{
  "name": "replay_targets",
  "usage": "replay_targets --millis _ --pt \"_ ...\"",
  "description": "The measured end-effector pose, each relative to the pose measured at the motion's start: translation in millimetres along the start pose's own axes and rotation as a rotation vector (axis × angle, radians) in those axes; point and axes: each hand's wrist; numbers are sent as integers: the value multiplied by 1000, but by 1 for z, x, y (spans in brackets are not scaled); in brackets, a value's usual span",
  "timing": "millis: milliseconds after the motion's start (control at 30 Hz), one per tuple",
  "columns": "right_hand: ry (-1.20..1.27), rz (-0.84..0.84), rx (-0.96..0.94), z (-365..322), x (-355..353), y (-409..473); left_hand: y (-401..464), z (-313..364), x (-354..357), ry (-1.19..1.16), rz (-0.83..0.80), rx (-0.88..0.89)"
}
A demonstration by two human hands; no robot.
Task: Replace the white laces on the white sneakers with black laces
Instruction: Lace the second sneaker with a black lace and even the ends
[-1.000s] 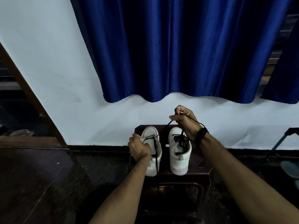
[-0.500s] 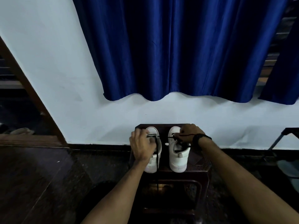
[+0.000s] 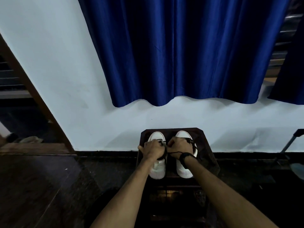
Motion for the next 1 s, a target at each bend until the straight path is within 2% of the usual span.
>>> replay_targets --millis 167,300,367,433,500,600,700,767,833,900,1000 --pt "72 -12 43 3 4 3 5 -14 -32 -653 -2 -134" --pt "119 -1 33 4 5 4 3 -28 -63 -891 -258 -231" --pt "102 139 -75 0 7 0 2 -27 -68 -847 -297 -215" --pt "20 228 -183 -4 10 -6 -2 -18 -63 -692 -307 -156" --pt "-4 173 -163 -5 11 -8 -6 -7 -52 -388 -301 -64" --pt "131 116 -84 1 14 -3 -17 7 -31 61 -255 33" --pt "125 125 -84 4 16 -1 -33 17 -20 140 -138 87" --pt "108 124 -85 5 16 0 -32 15 -20 25 -143 37" --pt "114 103 -54 7 15 2 -24 5 -27 -325 -154 -43" --pt "95 95 -43 7 13 2 -24 -1 -48 -683 -96 -79" --pt "29 249 -148 4 13 3 -21 -9 -85 -787 -16 -18"
Point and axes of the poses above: each hand's wrist, its own y-axis towards the middle knuckle, its own x-axis out of the palm, z = x × y, and after that the axes turned 13 degrees about x, right-handed
